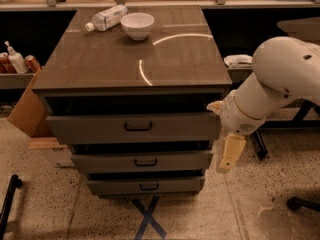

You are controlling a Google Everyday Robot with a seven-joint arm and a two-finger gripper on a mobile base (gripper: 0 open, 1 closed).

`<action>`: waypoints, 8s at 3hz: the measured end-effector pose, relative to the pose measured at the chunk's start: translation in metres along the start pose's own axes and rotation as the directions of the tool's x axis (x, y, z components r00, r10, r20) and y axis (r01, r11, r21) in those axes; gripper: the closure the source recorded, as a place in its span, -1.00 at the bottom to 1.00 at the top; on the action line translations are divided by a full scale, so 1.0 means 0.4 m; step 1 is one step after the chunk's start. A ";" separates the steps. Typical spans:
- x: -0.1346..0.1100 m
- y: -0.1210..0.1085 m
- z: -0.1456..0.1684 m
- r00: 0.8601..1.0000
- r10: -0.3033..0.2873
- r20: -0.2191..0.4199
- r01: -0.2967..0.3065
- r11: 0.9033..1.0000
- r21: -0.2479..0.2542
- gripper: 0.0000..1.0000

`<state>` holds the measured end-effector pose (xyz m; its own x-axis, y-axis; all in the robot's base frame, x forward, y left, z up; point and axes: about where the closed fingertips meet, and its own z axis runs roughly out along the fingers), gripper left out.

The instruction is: Open top drawer

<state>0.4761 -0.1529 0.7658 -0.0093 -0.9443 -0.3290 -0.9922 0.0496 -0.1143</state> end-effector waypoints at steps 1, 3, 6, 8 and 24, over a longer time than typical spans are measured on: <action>-0.006 -0.019 0.025 0.999 -0.032 0.004 0.032 0.999 0.020 -1.00; -0.016 -0.100 0.108 0.996 -0.093 -0.014 0.093 0.993 0.070 -1.00; -0.015 -0.210 0.253 0.997 -0.073 -0.007 0.073 0.996 0.051 -1.00; -0.017 -0.188 0.298 0.997 -0.077 0.001 0.077 0.997 0.029 -0.22; -0.030 0.144 0.221 0.982 -0.179 0.059 0.184 0.980 -0.083 -0.39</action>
Offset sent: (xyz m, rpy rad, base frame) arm 0.0507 0.0189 -0.0377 -0.0371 -0.1319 0.0709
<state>0.4301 -0.1100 0.6801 0.1758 -0.9171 -0.3579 -0.9839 -0.1516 -0.0948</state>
